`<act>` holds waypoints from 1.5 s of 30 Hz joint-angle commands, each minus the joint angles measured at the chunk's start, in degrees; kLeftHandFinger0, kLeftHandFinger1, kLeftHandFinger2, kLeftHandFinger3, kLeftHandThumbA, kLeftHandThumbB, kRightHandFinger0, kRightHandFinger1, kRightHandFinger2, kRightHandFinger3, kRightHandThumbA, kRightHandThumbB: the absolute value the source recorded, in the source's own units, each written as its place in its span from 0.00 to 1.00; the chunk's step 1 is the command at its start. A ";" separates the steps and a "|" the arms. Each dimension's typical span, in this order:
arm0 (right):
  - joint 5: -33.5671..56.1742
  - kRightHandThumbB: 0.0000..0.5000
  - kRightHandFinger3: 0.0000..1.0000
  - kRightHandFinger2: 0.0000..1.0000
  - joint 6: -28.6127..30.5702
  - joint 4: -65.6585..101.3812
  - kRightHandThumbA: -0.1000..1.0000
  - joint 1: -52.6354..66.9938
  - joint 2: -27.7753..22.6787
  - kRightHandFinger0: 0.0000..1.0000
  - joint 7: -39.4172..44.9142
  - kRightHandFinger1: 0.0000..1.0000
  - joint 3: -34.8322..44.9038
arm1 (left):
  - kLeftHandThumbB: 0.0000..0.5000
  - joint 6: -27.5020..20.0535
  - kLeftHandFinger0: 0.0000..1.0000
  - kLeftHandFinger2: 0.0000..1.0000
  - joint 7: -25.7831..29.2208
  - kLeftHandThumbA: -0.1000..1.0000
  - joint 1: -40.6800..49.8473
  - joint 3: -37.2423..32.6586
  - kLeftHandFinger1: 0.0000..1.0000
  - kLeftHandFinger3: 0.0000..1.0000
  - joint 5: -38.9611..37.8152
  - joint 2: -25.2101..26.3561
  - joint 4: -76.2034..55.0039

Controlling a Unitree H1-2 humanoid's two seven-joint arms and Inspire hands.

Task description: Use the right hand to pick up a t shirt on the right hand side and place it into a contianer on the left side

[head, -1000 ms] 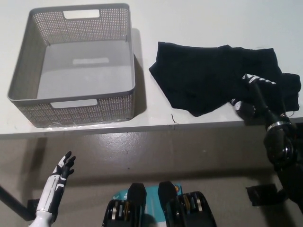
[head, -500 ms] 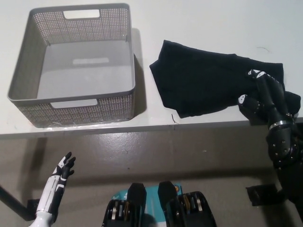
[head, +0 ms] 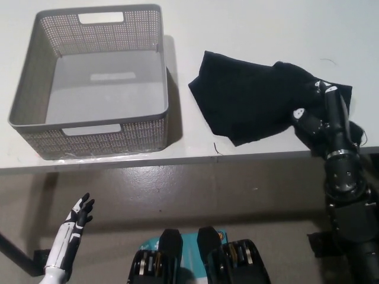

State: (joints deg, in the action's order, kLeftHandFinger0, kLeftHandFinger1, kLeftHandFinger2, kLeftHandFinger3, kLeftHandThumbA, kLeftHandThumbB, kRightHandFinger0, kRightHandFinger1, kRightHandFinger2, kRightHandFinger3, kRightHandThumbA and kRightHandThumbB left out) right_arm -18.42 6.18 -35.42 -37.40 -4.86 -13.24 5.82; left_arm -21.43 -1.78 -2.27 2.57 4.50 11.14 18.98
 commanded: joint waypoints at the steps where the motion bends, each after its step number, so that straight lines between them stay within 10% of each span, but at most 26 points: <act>1: 17.75 0.00 0.56 0.39 -10.06 9.80 0.37 -9.44 5.13 0.00 2.80 0.02 8.01 | 0.44 -2.18 0.99 1.00 0.02 1.00 0.77 -0.53 1.00 1.00 0.97 0.81 -1.52; 11: 30.99 0.00 0.69 0.30 -24.49 17.27 0.37 -20.84 12.41 0.00 -0.65 0.00 17.53 | 0.47 -2.54 0.97 1.00 0.16 1.00 0.79 -0.53 1.00 1.00 1.04 0.61 -1.67; 14: 34.06 0.00 0.52 0.32 -27.47 16.89 0.33 -23.77 13.00 0.00 -0.81 0.00 20.05 | 0.45 -2.80 0.97 1.00 0.18 1.00 0.81 -0.52 1.00 1.00 0.94 0.52 -1.40; 31: 38.77 0.00 0.53 0.39 -27.26 11.35 0.29 -34.03 15.66 0.00 -2.19 0.00 23.29 | 0.46 -2.09 0.99 1.00 -0.51 1.00 0.82 -2.09 1.00 1.00 1.32 0.23 -1.50; 40: 39.97 0.00 0.50 0.34 -24.45 4.35 0.25 -37.77 15.98 0.00 -3.96 0.00 22.44 | 0.64 -0.39 0.94 1.00 0.32 1.00 0.26 -4.50 1.00 1.00 3.80 -0.85 -1.78; 45: 38.87 0.00 0.76 0.40 -22.42 -0.11 0.25 -41.13 18.79 0.00 -6.69 0.00 20.72 | 0.65 -1.33 0.96 1.00 0.31 1.00 0.39 -5.15 1.00 1.00 3.94 -0.99 -1.37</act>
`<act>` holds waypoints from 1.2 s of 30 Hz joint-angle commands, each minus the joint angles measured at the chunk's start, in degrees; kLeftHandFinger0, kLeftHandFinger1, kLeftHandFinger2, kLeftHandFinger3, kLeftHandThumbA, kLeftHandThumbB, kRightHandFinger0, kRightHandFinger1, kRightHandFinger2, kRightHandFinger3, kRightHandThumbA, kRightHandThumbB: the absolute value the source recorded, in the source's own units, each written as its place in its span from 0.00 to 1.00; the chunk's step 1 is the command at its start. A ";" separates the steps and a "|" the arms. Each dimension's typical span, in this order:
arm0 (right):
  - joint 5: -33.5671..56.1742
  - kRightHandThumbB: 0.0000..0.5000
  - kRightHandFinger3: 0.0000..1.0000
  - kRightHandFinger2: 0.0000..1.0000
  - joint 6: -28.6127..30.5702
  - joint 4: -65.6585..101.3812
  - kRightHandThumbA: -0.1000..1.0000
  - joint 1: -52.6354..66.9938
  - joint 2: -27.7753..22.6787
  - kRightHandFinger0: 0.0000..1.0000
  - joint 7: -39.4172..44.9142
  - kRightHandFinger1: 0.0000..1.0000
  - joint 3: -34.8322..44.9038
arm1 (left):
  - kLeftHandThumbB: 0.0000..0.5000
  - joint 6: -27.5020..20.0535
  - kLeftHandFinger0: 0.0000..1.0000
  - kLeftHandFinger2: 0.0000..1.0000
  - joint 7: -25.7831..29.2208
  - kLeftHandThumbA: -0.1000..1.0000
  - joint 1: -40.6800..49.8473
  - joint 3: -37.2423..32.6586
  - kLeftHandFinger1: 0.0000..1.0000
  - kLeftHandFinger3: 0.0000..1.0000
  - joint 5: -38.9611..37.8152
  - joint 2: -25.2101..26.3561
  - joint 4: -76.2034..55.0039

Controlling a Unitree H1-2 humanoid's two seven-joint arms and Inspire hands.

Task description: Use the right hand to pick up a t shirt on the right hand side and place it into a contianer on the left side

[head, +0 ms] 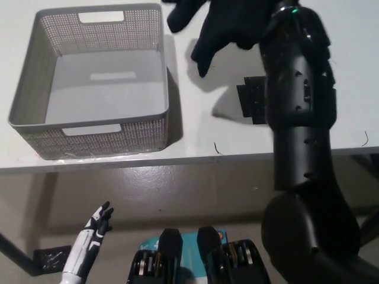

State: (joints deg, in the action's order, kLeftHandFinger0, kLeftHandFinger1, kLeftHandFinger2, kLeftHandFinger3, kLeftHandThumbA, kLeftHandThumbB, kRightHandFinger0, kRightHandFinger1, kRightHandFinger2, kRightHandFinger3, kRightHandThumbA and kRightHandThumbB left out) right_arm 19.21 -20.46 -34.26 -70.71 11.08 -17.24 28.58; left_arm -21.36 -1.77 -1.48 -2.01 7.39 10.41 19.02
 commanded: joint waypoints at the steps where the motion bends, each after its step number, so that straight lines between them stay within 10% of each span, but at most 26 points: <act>1: 1.41 0.00 0.78 0.40 4.64 -2.51 0.25 -8.86 3.92 0.00 -2.74 0.00 -2.45 | 0.63 -1.72 0.96 1.00 0.20 1.00 -0.18 -0.54 1.00 1.00 0.57 -0.40 -1.58; 12: -0.90 0.00 0.51 0.32 9.74 -14.18 0.17 -11.37 10.53 0.00 -2.80 0.00 -8.17 | 0.54 -0.31 0.95 1.00 -0.47 1.00 1.77 -3.06 1.00 1.00 1.21 -1.86 -2.45; 25: 16.34 0.00 0.70 0.46 18.86 -36.63 0.28 -18.01 10.69 0.00 -1.59 0.04 -27.25 | 0.58 -0.25 0.94 0.98 0.13 1.00 2.30 -3.76 1.00 1.00 1.56 -2.50 -2.82; 26: 14.56 0.00 0.73 0.51 19.60 -36.78 0.33 -17.57 10.69 0.22 -1.56 0.30 -30.16 | 0.56 -0.44 0.93 0.98 0.32 1.00 2.46 -3.82 1.00 1.00 1.73 -2.57 -2.85; 27: 14.44 0.12 0.98 0.78 20.06 -36.87 0.40 -17.42 10.69 0.54 -1.63 0.59 -32.03 | 0.55 -0.51 0.93 0.98 0.33 1.00 2.60 -3.77 1.00 1.00 1.63 -2.50 -2.91; 28: 15.12 0.09 1.00 1.00 18.90 -36.61 0.69 -16.87 10.69 1.00 5.18 1.00 -30.41 | 0.55 -0.47 0.94 0.98 0.22 1.00 2.75 -3.75 1.00 1.00 1.39 -2.48 -2.97; 29: 15.24 0.15 1.00 1.00 17.82 -36.40 0.78 -16.68 10.69 1.00 8.75 1.00 -29.49 | 0.55 -0.39 0.94 0.98 0.16 1.00 2.85 -3.71 1.00 1.00 1.36 -2.36 -3.13; 31: 15.14 0.90 1.00 1.00 16.07 -36.22 0.76 -16.44 10.69 1.00 12.87 1.00 -27.58 | 0.57 -0.33 0.94 0.99 0.07 1.00 2.69 -3.79 1.00 1.00 1.44 -2.31 -3.07; 36: 11.60 0.97 1.00 1.00 15.63 -34.63 0.76 -14.78 10.69 1.00 15.28 1.00 -26.42 | 0.66 1.30 0.99 1.00 -0.27 1.00 3.11 -3.80 1.00 1.00 1.66 -1.85 -3.97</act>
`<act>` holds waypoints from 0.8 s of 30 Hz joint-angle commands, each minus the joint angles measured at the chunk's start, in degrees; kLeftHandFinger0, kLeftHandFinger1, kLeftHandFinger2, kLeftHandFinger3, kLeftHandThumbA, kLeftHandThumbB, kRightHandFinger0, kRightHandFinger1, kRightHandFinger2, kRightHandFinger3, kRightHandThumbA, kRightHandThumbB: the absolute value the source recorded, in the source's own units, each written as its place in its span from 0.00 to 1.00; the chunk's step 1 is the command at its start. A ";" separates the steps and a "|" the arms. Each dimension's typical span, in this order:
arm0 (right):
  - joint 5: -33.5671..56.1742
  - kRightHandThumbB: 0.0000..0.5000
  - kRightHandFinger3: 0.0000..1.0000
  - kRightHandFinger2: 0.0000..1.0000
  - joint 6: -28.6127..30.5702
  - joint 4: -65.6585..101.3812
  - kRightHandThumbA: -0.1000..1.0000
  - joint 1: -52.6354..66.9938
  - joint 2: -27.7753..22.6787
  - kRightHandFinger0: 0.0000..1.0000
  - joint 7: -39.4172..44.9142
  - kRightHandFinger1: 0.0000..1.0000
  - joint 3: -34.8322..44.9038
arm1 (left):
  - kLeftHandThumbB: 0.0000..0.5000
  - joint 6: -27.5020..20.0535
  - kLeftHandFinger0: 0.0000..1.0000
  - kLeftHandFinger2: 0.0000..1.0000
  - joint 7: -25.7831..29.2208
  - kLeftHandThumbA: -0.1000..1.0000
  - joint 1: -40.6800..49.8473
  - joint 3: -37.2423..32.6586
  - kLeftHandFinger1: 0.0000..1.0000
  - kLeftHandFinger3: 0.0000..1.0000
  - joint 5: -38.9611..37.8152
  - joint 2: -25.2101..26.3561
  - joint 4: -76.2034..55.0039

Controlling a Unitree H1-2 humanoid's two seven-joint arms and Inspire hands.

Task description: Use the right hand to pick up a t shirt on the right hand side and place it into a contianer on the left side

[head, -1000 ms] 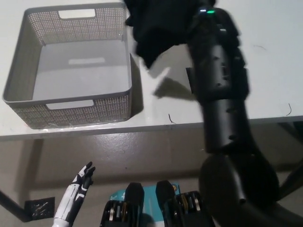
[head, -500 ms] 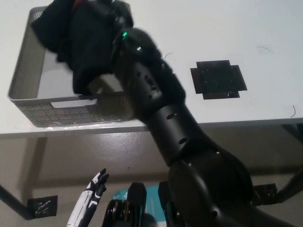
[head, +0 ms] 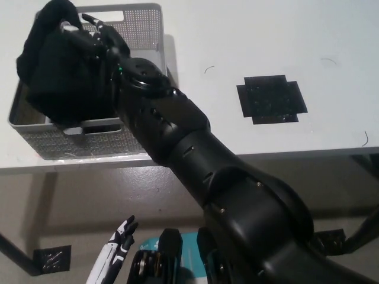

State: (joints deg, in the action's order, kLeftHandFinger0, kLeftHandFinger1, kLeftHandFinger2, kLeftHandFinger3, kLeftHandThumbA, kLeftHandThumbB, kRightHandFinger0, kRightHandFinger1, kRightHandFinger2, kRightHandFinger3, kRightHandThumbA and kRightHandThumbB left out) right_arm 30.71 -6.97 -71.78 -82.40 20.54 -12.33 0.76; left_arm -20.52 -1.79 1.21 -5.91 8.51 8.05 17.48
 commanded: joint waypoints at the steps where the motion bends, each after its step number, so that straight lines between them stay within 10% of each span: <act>1: -0.06 0.98 1.00 1.00 1.60 3.71 0.72 -2.41 1.16 1.00 11.25 1.00 2.29 | 0.62 -0.30 0.96 1.00 -0.06 1.00 0.36 0.19 1.00 1.00 0.34 0.38 -1.95; 18: -4.09 1.00 1.00 1.00 -2.38 17.53 0.75 2.22 -3.15 1.00 15.86 1.00 2.63 | 0.58 -1.75 0.98 1.00 0.44 1.00 1.16 0.79 1.00 1.00 -0.53 0.01 -0.83; 24: -19.91 0.99 1.00 1.00 1.22 38.45 0.82 9.74 -9.50 1.00 11.08 1.00 -7.75 | 0.63 -1.66 0.97 1.00 0.84 1.00 1.11 1.18 1.00 1.00 -0.17 0.37 -0.91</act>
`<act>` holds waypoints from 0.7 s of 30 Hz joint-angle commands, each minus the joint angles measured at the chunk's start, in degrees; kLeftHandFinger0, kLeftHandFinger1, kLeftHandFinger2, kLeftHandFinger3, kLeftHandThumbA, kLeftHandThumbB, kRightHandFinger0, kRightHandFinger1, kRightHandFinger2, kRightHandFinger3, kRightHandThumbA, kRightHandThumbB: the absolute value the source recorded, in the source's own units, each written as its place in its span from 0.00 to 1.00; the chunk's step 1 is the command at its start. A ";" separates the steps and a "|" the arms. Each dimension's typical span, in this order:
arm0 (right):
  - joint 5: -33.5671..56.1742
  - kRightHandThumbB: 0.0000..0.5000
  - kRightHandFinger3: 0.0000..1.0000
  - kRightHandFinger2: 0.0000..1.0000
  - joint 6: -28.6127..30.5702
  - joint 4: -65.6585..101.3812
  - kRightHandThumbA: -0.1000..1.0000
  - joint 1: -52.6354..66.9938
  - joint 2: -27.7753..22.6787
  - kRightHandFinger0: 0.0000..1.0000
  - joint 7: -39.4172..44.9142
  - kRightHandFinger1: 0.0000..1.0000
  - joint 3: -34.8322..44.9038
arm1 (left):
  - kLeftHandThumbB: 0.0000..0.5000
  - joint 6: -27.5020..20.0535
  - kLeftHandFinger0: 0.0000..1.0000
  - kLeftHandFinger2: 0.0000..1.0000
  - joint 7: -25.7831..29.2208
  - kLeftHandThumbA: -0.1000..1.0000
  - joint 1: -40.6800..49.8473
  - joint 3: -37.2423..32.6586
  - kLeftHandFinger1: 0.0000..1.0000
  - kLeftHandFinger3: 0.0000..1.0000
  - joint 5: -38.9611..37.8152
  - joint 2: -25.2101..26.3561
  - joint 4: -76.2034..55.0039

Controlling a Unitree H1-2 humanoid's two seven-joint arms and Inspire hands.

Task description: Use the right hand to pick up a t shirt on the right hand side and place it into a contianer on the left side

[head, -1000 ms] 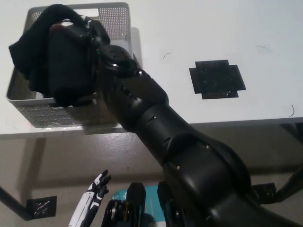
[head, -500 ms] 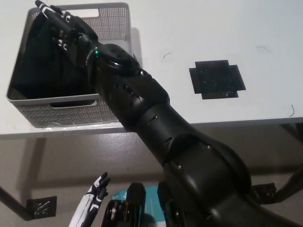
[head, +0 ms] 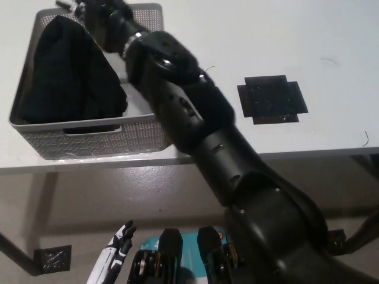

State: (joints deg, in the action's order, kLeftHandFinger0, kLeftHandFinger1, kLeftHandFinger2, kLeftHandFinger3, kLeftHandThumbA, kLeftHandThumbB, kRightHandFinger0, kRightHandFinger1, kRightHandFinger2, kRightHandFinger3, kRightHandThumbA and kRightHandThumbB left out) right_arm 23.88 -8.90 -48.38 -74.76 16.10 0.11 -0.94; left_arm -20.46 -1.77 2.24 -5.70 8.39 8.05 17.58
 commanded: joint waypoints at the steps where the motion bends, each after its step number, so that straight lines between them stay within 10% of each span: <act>1: -14.69 1.00 1.00 1.00 3.71 17.75 0.84 2.87 -6.35 1.00 -1.01 1.00 -7.19 | 0.64 -1.49 0.98 1.00 0.82 1.00 0.19 1.08 1.00 1.00 -0.13 0.43 -1.21; 9: -26.61 0.95 1.00 1.00 6.13 41.69 0.95 10.28 -19.11 1.00 2.66 1.00 -13.86 | 0.56 -2.39 0.95 1.00 1.04 1.00 0.39 2.06 1.00 1.00 -0.59 1.36 -1.19; 11: -27.04 0.71 1.00 1.00 7.82 46.65 0.90 11.91 -22.12 1.00 4.68 1.00 -13.89 | 0.56 -2.17 0.95 1.00 1.09 1.00 0.22 2.31 1.00 1.00 -0.51 1.71 -1.48; 21: -34.53 0.52 1.00 1.00 9.67 73.34 1.00 39.41 -35.54 1.00 6.11 1.00 -12.06 | 0.55 -2.23 0.97 1.00 1.62 1.00 0.99 3.74 1.00 1.00 -1.36 1.86 -2.25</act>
State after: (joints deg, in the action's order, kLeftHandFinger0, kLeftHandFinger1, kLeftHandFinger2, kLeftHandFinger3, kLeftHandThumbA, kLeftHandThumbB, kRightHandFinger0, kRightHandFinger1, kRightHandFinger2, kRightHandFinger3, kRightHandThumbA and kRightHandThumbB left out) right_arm 5.70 -8.56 -5.67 -50.57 -7.20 0.79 -11.66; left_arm -20.42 -1.77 2.46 -4.88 8.33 8.17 17.72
